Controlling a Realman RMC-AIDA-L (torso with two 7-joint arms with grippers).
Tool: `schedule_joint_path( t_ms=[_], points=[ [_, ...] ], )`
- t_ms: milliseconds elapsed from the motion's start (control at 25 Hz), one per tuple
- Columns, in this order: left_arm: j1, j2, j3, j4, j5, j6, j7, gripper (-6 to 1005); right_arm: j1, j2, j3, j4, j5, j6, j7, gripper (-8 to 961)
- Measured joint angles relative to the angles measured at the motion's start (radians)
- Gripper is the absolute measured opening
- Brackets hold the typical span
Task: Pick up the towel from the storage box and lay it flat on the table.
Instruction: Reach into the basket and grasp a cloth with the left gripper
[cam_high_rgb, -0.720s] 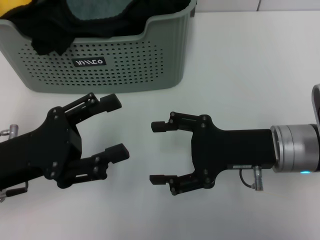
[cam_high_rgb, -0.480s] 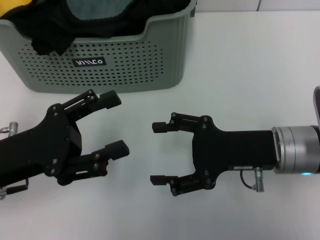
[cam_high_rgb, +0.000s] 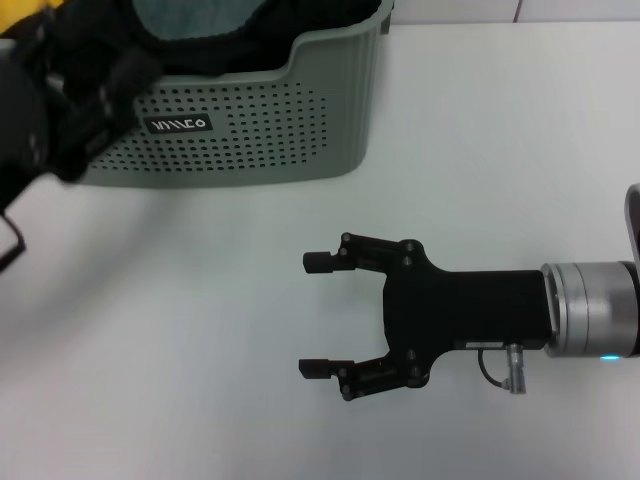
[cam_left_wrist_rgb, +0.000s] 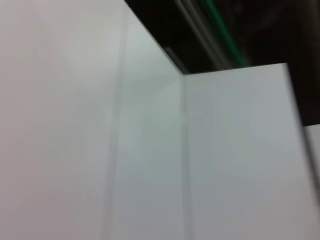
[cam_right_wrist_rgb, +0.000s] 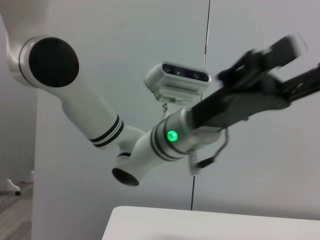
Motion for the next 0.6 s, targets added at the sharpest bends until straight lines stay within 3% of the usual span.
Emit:
schedule_joint_path(
  t_ms=[360,600],
  points=[
    [-0.095,-0.002,-0.002,-0.078,-0.129,-0.338,0.171,847,0.002,0.0,-0.025,0.004,0.013,-0.001,-0.012,885],
    [-0.105,-0.001,-0.008,-0.091,-0.172,-0.468,0.249,848,-0.001,0.0,-0.026,0.005,0.013,-0.002,-0.02,885]
  ],
)
